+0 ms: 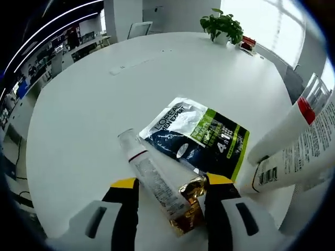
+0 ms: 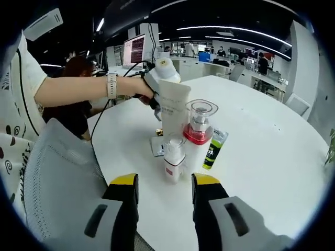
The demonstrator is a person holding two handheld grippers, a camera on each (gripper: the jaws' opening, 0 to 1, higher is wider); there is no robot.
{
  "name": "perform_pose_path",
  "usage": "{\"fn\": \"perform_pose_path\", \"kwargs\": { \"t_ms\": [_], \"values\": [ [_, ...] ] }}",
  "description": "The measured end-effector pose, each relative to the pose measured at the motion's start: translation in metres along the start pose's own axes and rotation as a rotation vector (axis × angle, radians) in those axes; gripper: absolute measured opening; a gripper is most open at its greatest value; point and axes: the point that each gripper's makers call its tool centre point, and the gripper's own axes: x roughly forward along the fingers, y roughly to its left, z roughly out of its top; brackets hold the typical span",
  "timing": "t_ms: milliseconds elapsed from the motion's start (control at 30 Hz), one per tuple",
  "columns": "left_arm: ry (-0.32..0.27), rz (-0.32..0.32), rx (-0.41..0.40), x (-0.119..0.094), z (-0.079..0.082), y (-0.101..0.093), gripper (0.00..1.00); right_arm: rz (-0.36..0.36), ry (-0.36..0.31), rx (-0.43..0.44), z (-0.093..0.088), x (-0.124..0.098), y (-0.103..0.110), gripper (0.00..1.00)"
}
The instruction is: Arrange the skincare products in the storage area until every visible bottle or jar stands upright without overlapping.
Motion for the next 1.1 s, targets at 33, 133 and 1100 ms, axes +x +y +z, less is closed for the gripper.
{"fn": "perform_pose_path", "kwargs": {
  "t_ms": [33, 133, 1100],
  "values": [
    [0.004, 0.0, 0.004, 0.001, 0.0, 0.0, 0.43, 0.001, 0.0, 0.001, 0.0, 0.0, 0.0, 0.4],
    [0.024, 0.008, -0.001, 0.004, -0.003, 0.005, 0.41, 0.0, 0.005, 0.003, -0.002, 0.0, 0.0, 0.4],
    [0.048, 0.055, -0.106, 0.0, -0.01, 0.03, 0.19, -0.01, -0.009, 0.032, -0.001, -0.001, 0.001, 0.34]
  ]
}}
